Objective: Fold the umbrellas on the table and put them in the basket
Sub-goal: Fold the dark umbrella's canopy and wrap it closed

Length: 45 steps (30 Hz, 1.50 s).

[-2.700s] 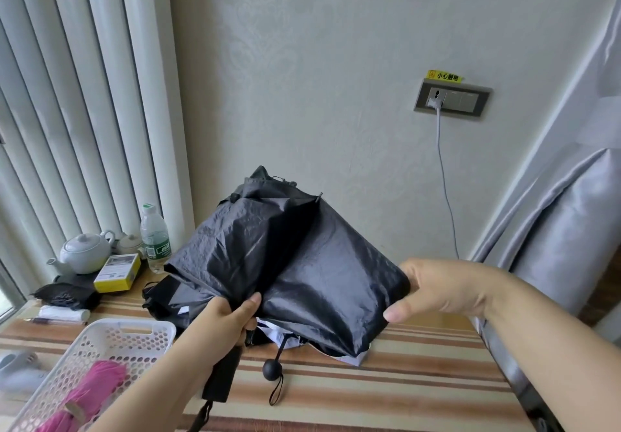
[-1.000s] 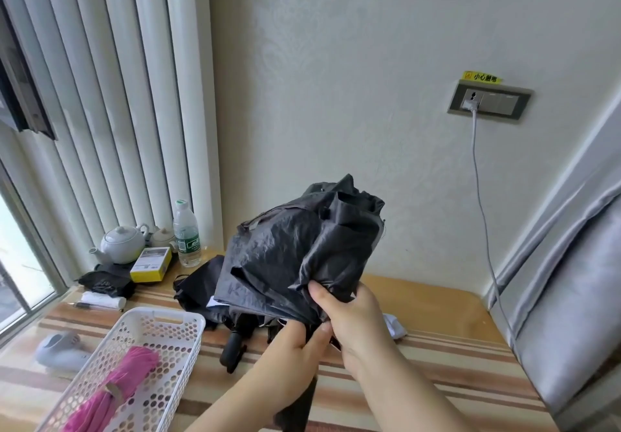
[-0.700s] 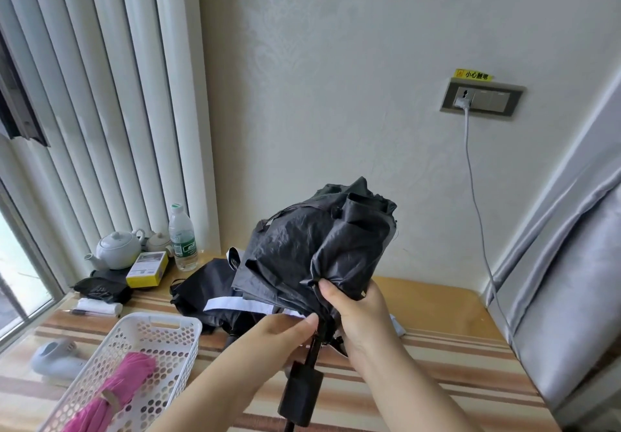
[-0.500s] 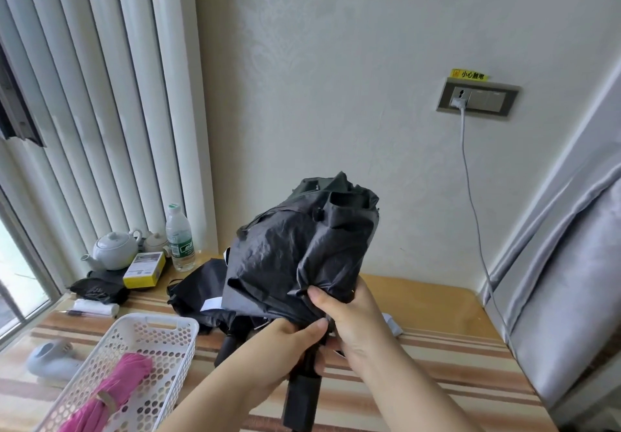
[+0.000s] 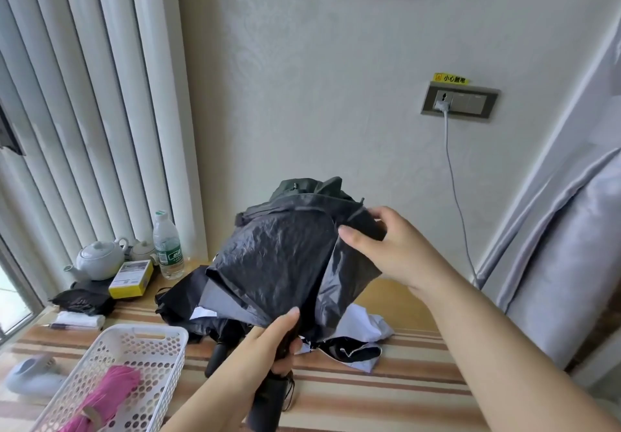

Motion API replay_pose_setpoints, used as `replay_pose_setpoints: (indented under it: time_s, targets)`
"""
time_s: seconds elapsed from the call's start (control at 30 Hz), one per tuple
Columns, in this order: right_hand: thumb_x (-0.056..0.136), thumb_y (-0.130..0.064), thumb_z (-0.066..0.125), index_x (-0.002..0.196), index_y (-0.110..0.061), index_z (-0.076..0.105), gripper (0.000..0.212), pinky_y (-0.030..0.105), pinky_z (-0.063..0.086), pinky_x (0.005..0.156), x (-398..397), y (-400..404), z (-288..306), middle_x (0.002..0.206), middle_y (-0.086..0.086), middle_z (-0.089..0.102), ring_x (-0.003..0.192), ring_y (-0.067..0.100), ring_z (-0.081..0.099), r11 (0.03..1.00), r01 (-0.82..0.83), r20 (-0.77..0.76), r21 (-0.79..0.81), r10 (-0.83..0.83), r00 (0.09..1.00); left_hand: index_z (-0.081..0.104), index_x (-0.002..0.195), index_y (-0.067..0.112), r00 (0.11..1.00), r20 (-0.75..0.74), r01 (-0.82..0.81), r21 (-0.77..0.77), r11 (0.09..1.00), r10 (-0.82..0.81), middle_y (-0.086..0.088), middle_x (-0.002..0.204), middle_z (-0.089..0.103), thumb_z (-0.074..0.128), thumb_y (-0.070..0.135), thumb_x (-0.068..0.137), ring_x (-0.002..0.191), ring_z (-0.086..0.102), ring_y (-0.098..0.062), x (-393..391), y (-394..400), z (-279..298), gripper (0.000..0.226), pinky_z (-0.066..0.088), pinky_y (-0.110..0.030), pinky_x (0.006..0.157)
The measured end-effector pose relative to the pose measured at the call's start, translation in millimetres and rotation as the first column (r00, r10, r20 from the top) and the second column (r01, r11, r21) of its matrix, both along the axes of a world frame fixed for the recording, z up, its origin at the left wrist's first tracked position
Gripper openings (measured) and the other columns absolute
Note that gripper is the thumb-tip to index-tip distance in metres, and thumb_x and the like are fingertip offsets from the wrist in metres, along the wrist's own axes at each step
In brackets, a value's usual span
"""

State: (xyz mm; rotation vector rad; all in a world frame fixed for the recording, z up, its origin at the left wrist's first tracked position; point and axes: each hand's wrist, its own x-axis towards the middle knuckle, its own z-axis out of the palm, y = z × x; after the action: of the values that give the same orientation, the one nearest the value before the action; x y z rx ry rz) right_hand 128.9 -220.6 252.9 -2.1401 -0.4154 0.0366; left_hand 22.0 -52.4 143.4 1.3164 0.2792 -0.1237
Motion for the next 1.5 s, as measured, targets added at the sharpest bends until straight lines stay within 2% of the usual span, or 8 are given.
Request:
replay_pose_setpoints:
  time_s: [0.1,0.23,0.5,0.8,1.07,1.23,1.4,1.5]
  targets:
    - [0.088,-0.013,0.066,0.087,-0.013,0.068,0.003,0.022,0.053,0.069,10.0,-18.1,7.7,0.078,-0.006,0.071,0.074,0.01,0.065,0.961,-0.208,-0.078,0.18,0.225,0.971,0.049,0.07,0.011,1.0,0.017,-0.008,0.117,0.993,0.006,-0.014,0.069,0.039,0.06,0.062,0.08,0.049,0.025,-0.016,0.4,7.4,3.1,0.053,0.019,-0.027,0.055]
    - [0.087,-0.008,0.062,0.092,-0.011,0.064,0.006,0.025,0.045,0.082,17.3,-45.6,4.8,0.076,-0.001,0.069,0.074,0.009,0.062,0.918,-0.206,-0.072,0.338,0.243,0.967,0.047,0.069,0.013,0.994,-0.007,-0.104,0.093,0.99,0.105,-0.004,0.062,0.038,0.052,0.049,0.089,0.048,0.026,-0.014,3.8,19.5,7.8,0.042,0.022,-0.024,0.052]
    - [0.064,-0.046,0.083,0.106,-0.015,0.07,0.054,0.026,0.047,0.097,5.9,-52.6,-2.9,0.109,0.003,0.073,0.108,0.018,0.065,0.944,-0.319,-0.312,-0.086,0.279,0.908,0.047,0.069,0.016,0.995,0.008,-0.101,0.031,0.994,0.1,-0.006,0.068,0.034,0.07,0.068,0.064,0.047,0.022,-0.014,4.8,37.6,6.2,0.057,0.017,-0.033,0.059]
    - [0.07,-0.034,0.082,0.112,-0.009,0.071,0.05,0.025,0.047,0.097,8.9,-69.8,3.0,0.12,0.006,0.069,0.114,0.018,0.063,0.816,-0.57,-0.352,0.096,0.563,0.747,0.04,0.077,0.017,0.993,0.007,-0.121,-0.028,0.992,0.121,0.001,0.06,0.036,0.055,0.038,0.092,0.047,0.02,-0.011,3.1,40.4,7.0,0.03,0.015,-0.027,0.054]
    - [0.073,-0.025,0.073,0.114,-0.014,0.065,0.043,0.02,0.051,0.087,-3.4,-43.6,-18.8,0.11,-0.001,0.073,0.106,0.015,0.067,0.839,-0.543,-0.44,0.03,0.499,0.747,0.04,0.075,0.015,0.993,0.043,-0.114,0.115,0.987,0.11,0.0,0.061,0.032,0.055,0.037,0.092,0.051,0.02,-0.012,9.6,34.1,5.4,0.032,0.015,-0.027,0.053]
    - [0.08,-0.042,0.075,0.119,0.022,0.045,0.08,0.066,0.033,0.104,-3.9,-52.6,-17.3,0.121,0.049,0.043,0.117,0.062,0.042,0.679,-0.734,-0.486,0.007,0.644,0.591,0.041,0.068,0.015,0.991,-0.015,-0.131,0.074,0.989,0.132,0.002,0.056,0.037,0.057,0.035,0.092,0.046,0.024,-0.011,7.5,34.0,10.2,0.035,0.021,-0.024,0.05]
    - [0.068,-0.034,0.083,0.118,-0.006,0.064,0.061,0.04,0.042,0.108,-5.4,-65.4,-1.6,0.122,0.008,0.067,0.121,0.024,0.058,0.768,-0.64,-0.455,-0.03,0.56,0.693,0.044,0.066,0.015,0.99,-0.053,-0.124,0.069,0.99,0.128,0.003,0.056,0.04,0.058,0.039,0.09,0.048,0.027,-0.011,1.7,30.3,13.0,0.037,0.024,-0.025,0.055]
    - [0.046,-0.04,0.092,0.112,-0.016,0.067,0.074,0.037,0.04,0.105,1.0,-78.7,-5.9,0.122,-0.001,0.068,0.115,0.011,0.061,0.908,-0.356,-0.304,0.221,0.411,0.859,0.044,0.068,0.015,0.99,0.0,-0.143,-0.001,0.99,0.143,0.004,0.056,0.038,0.053,0.037,0.093,0.048,0.022,-0.01,2.7,29.0,14.8,0.034,0.02,-0.025,0.055]
